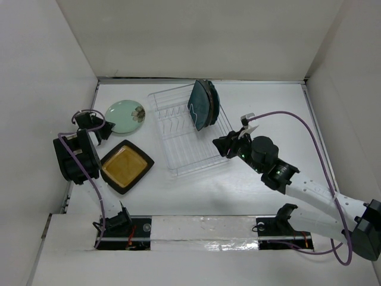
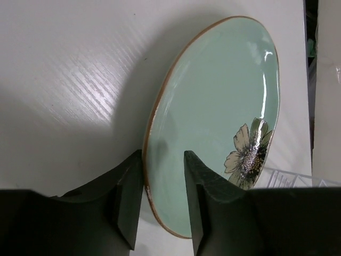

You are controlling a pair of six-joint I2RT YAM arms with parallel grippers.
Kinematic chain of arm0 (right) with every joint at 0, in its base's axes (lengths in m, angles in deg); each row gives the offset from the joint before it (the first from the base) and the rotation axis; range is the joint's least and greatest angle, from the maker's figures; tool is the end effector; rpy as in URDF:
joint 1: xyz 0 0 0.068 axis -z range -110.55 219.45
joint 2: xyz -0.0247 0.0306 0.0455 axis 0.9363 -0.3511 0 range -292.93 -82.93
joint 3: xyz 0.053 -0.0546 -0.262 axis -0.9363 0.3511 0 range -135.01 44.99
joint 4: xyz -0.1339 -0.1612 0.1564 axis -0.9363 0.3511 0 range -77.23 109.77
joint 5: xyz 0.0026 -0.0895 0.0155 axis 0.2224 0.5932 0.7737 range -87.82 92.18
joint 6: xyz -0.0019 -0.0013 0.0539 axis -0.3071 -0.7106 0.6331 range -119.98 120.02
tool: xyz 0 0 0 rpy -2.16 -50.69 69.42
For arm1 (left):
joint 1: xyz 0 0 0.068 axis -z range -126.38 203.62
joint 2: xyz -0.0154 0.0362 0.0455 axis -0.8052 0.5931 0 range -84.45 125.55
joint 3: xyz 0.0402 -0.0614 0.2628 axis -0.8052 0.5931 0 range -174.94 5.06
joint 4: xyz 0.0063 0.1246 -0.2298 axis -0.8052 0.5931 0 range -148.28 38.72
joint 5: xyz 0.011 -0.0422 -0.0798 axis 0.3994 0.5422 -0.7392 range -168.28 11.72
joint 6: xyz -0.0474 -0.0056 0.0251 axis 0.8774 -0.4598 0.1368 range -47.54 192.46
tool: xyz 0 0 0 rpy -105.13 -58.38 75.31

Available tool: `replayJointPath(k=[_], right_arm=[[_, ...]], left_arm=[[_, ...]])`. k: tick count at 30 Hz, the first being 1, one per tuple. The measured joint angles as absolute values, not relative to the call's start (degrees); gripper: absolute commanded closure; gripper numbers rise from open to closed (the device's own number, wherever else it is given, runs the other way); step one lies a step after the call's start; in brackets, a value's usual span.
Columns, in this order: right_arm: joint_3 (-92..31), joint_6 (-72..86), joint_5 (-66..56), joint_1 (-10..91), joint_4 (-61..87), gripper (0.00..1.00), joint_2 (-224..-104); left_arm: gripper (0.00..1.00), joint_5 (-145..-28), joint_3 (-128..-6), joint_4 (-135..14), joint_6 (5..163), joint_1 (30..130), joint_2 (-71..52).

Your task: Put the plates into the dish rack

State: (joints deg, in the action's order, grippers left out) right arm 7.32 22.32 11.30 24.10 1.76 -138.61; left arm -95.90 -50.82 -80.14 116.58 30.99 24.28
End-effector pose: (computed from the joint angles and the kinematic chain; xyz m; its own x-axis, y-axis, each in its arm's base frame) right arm 0.1664 0.1604 0.2996 -0.3039 0.2256 -0.9256 -0.5150 0.7785 0.3588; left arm 0.3669 0.1414 0.1489 -0.2525 -0.8242 -0.5070 -0.4222 0.5653 -0.7087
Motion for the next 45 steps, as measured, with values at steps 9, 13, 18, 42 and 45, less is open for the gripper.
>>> replayJointPath(k=[9,13,18,42,45], right_arm=[[7.32,22.32,11.65,24.10,2.16,0.57,-137.11],[6.86,22.26,11.70,24.08,2.57,0.57,-136.12],[5.09,21.91,11.54,23.93,3.79,0.54,-136.67],[-14.71,21.69,2.12,22.84,4.76,0.53,-154.35],[-20.94,20.97,1.05,22.86,4.93,0.16,-159.49]], left_arm=[[1.00,-97.19,-46.97,-88.60,121.58,31.01,25.00],[1.00,-97.89,-42.84,-94.70,124.12,31.01,24.48],[1.00,-97.59,-40.55,-95.90,123.88,30.99,18.18],[1.00,-101.74,-37.05,-100.93,126.59,28.70,-13.58],[1.00,-103.84,-35.56,-103.75,128.18,30.07,-17.38]])
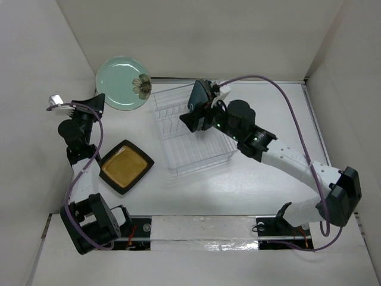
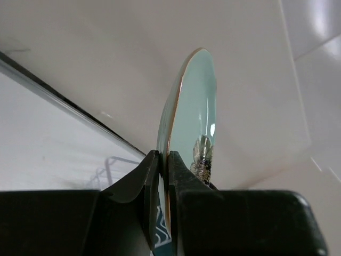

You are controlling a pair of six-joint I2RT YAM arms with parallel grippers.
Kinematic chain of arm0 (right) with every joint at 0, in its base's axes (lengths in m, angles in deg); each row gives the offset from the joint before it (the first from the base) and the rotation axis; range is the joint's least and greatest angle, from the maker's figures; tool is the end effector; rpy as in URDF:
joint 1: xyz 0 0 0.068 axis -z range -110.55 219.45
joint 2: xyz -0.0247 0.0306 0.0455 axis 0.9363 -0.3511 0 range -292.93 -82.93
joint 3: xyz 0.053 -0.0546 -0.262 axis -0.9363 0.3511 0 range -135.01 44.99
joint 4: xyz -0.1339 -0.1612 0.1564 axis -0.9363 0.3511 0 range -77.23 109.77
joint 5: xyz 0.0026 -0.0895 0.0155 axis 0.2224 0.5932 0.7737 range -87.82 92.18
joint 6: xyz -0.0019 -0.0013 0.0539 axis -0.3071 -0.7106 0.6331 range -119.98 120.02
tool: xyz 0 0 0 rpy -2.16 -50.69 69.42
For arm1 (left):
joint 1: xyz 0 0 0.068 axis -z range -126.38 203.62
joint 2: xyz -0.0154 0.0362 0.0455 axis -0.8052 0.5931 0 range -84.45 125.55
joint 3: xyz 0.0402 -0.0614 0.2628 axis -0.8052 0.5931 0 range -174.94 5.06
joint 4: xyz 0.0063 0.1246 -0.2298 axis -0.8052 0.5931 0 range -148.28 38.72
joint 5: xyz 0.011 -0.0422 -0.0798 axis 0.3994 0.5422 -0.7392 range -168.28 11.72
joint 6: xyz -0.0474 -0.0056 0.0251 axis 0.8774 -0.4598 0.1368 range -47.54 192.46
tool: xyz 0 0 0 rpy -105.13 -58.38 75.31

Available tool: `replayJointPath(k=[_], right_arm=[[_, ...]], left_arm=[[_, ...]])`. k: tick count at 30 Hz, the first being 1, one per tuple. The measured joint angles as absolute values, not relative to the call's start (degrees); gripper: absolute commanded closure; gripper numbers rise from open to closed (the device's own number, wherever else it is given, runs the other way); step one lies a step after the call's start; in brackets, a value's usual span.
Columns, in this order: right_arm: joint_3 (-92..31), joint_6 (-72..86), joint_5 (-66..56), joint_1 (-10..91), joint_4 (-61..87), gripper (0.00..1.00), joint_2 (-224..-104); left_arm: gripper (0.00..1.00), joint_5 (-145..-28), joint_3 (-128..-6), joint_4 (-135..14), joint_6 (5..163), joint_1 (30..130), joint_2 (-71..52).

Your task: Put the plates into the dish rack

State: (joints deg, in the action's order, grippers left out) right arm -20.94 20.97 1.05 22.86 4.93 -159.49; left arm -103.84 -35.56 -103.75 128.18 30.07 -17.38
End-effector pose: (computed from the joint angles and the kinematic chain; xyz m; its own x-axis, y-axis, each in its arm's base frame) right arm 0.2194 0.2329 0.3788 -0.2958 0.2076 -0.9324 -0.6789 0.6410 0.3581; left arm 0.2477 0.0913 0.3358 0.1573 -0.7446 -0.6487 0.2544 0.6652 -0.7020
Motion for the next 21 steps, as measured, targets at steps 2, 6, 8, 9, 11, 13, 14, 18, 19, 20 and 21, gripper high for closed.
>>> replayJointPath(k=[2,6,8,9,11,13,14,18,19,20,21], right_arm=[[-25.73,20.16,0.44,22.86,5.22,0.05,-163.16],[-34.06,19.11,-1.88,23.43,5.24,0.01,-169.80],[-37.68,18.74,-2.88,24.10,5.54,0.00,-173.02],[-39.30,18.43,-3.19,24.48,5.65,0.00,-174.63],[-41.71,18.06,-4.30,25.57,6.05,0.00,-177.39],[-43.30,18.00,-5.88,26.88,6.48,0.00,-179.77],[-44.02,17.97,-6.73,27.45,6.66,0.00,-180.99],[-45.95,17.97,-10.14,29.31,8.08,0.00,-185.23],[-46.19,17.97,-10.73,29.39,8.43,0.00,-186.11],[-46.19,17.97,-11.36,29.41,8.67,0.00,-186.76],[-46.19,17.97,-11.93,29.39,8.95,0.00,-187.33]], left_arm=[[1.00,-105.76,-33.66,-105.63,129.65,30.82,-19.39],[1.00,-109.91,-29.25,-108.03,132.20,32.17,-21.73],[1.00,-112.21,-27.02,-109.04,133.28,32.67,-22.17],[1.00,-113.24,-25.95,-109.28,133.73,32.70,-22.36],[1.00,-114.83,-24.18,-109.48,134.41,32.67,-22.82],[1.00,-116.36,-22.67,-109.87,134.96,32.65,-23.52],[1.00,-117.26,-22.14,-110.26,135.31,32.65,-23.81],[1.00,-120.71,-20.68,-114.52,137.71,32.65,-23.98],[1.00,-121.65,-20.39,-116.05,138.48,32.65,-23.98],[1.00,-122.48,-20.07,-117.50,139.26,32.65,-23.98],[1.00,-123.38,-19.78,-118.87,139.92,32.65,-23.98]])
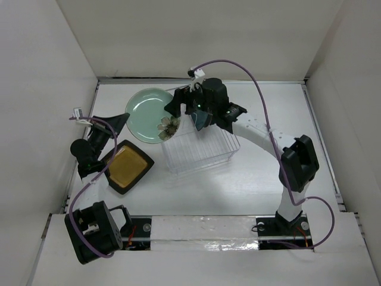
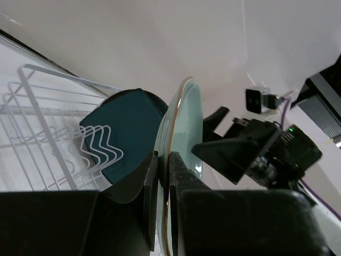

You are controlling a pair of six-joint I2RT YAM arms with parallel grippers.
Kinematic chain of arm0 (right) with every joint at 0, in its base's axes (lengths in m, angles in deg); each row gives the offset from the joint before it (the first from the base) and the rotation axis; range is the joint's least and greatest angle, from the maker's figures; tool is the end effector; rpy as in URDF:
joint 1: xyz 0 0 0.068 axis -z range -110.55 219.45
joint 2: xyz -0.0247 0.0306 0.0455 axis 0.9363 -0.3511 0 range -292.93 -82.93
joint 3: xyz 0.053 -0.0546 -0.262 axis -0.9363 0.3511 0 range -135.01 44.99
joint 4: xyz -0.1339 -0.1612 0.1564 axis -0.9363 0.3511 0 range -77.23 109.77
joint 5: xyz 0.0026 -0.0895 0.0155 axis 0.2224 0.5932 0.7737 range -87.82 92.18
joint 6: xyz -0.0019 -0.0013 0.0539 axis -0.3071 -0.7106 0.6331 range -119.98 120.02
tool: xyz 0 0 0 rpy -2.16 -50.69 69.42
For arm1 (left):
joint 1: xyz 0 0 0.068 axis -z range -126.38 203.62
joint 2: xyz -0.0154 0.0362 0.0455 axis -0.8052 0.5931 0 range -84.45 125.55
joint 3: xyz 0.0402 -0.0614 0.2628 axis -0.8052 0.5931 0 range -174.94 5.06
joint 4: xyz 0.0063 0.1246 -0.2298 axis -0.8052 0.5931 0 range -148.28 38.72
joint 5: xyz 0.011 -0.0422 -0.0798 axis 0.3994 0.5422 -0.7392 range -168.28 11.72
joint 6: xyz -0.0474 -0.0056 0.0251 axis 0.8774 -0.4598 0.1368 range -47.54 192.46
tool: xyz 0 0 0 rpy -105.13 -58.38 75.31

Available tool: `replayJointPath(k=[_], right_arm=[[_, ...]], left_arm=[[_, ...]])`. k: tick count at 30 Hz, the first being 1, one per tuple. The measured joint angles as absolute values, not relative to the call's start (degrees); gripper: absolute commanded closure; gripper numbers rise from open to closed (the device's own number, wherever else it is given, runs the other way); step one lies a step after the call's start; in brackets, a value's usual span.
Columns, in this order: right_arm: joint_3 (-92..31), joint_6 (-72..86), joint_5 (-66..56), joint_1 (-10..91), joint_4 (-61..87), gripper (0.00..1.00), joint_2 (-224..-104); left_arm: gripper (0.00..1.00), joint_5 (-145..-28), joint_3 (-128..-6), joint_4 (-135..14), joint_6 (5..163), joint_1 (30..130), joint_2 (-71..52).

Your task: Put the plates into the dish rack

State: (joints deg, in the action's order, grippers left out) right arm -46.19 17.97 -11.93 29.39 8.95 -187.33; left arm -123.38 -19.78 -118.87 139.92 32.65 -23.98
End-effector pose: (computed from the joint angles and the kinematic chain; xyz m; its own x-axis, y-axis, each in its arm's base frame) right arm 0.3350 0.2930 0.3539 -0.3681 0.0811 -0.9263 -0.7303 0.5914 0.3420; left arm 0.2087 0.0530 0.2910 -0.1693 -0.7632 -0.6236 0.4969 0.4803 -0.7227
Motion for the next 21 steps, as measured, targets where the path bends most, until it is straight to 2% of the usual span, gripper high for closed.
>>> replayJointPath(k=[2,4,5,6,8,9,10,13,14,16,17,19,20,21], right_arm=[[-46.19,18.08,-13.68,29.31,8.95,0.02,-188.36],[-46.14,18.43,-16.43,29.31,8.80,0.10,-188.91],[-46.12,18.65,-18.12,29.31,8.43,0.18,-189.08],[-46.03,18.91,-19.69,29.31,7.82,0.43,-189.15],[-45.90,19.85,-24.02,29.37,5.76,0.70,-189.15],[-45.88,20.44,-25.33,29.37,5.04,0.92,-189.15],[-45.81,22.02,-27.25,29.57,3.75,1.00,-189.06],[-45.05,24.25,-31.12,30.46,1.63,1.00,-188.64],[-44.83,24.60,-31.32,30.64,1.43,1.00,-188.64],[-44.15,24.75,-31.49,30.84,0.78,1.00,-188.54],[-43.85,24.64,-31.25,30.79,0.78,1.00,-188.36],[-42.51,24.36,-29.87,30.79,1.11,1.00,-187.68],[-42.14,24.55,-29.52,30.84,1.22,1.00,-187.44],[-41.55,24.84,-28.98,30.97,1.63,1.00,-186.92]], left_arm=[[1.00,-125.13,-19.34,-121.43,141.21,32.65,-23.94],[1.00,-126.55,-18.80,-123.40,141.95,32.65,-23.94],[1.00,-127.23,-18.67,-123.86,142.17,32.63,-23.87],[1.00,-127.79,-18.62,-124.23,142.43,32.63,-23.72],[1.00,-128.86,-18.62,-125.19,142.78,32.67,-23.22],[1.00,-129.06,-18.56,-125.52,142.72,32.70,-22.95],[1.00,-128.52,-18.38,-125.43,142.43,32.35,-22.78],[0.98,-128.19,-18.10,-126.15,142.13,32.19,-22.56],[0.85,-128.06,-18.10,-125.80,141.69,32.33,-22.78],[0.72,-127.79,-18.10,-124.36,141.56,32.54,-23.30],[0.59,-127.60,-18.10,-123.49,141.52,32.70,-23.65],[0.48,-127.36,-18.19,-122.04,141.34,33.07,-24.85],[0.48,-127.27,-18.21,-121.04,141.03,33.22,-25.58],[0.37,-127.20,-18.32,-119.90,140.62,33.33,-26.41]])
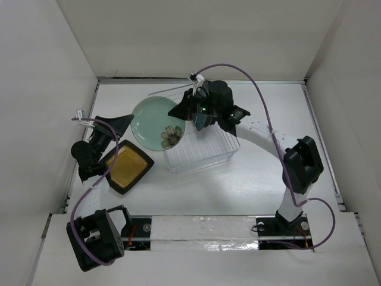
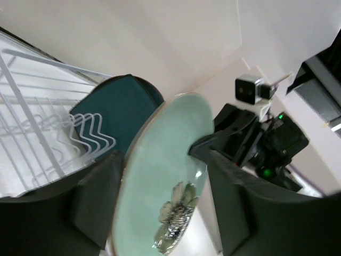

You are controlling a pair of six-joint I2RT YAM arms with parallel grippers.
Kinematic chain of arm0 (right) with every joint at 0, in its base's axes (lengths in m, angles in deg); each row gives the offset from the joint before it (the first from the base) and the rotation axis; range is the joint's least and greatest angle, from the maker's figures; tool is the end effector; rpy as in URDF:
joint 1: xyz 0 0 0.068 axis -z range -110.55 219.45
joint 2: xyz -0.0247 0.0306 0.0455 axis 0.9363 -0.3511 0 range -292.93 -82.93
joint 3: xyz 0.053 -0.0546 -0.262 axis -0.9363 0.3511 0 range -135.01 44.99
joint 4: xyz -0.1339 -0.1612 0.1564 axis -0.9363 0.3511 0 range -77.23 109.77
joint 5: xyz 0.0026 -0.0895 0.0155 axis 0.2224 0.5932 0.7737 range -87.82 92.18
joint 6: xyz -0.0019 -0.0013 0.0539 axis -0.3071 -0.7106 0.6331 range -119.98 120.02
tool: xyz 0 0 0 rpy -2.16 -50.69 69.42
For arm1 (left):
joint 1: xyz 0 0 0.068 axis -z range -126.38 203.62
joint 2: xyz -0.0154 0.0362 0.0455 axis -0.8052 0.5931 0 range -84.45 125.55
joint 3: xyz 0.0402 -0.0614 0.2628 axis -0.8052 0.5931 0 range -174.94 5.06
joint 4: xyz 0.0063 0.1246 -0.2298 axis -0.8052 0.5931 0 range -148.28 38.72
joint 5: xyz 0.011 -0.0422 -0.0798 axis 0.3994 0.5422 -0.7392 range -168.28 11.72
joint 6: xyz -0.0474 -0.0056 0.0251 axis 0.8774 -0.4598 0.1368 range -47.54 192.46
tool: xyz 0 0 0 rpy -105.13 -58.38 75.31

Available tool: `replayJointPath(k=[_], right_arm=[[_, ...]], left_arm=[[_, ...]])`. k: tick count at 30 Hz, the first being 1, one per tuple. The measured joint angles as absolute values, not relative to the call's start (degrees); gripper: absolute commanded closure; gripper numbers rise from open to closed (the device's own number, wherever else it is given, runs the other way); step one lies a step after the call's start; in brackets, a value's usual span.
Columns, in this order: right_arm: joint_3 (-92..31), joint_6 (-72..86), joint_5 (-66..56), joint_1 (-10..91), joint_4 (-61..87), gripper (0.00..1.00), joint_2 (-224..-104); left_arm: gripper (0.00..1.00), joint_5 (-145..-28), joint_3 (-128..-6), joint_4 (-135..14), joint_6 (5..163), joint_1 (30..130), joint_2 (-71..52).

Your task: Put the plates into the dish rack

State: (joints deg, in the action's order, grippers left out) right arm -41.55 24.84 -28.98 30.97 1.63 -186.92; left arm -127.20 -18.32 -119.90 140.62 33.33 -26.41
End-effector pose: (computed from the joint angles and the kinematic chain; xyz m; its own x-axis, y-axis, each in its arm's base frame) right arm 0.3326 0.2878 0.3420 -0.4707 0.0849 -0.8782 -0.8125 0.3463 0.4689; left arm 0.1994 0.0452 0.2916 -0.2151 -0.7299 -0.6488 0.5444 0.4620 -0.7002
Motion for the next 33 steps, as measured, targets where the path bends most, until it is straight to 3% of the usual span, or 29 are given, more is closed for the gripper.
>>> replayJointPath(k=[5,10,13,18,21,33], right_arm=[[-39.37,22.65,-19.03,31.75,7.99,1.00,-181.87],[-39.63,18.67,-4.48,33.44,11.44,1.00,-177.63],[-41.75,15.09,5.62,33.46,13.83,1.00,-177.32],[-47.15,8.84,19.57,32.10,17.96,1.00,-180.14],[-50.69,5.47,25.21,31.08,19.18,1.00,-183.33],[-60.92,-4.80,35.72,27.54,23.49,1.00,-196.62]], left_arm=[[0.31,-124.23,-21.60,-109.91,134.78,33.46,-32.57],[0.36,-120.41,-23.89,-103.55,128.82,33.46,-38.14],[0.44,-120.28,-23.89,-102.44,127.55,33.46,-38.71],[0.75,-121.70,-22.99,-102.48,127.66,33.46,-37.86],[0.87,-123.44,-22.27,-104.32,129.01,34.05,-36.59],[0.86,-126.70,-21.75,-108.08,131.99,34.88,-35.21]])
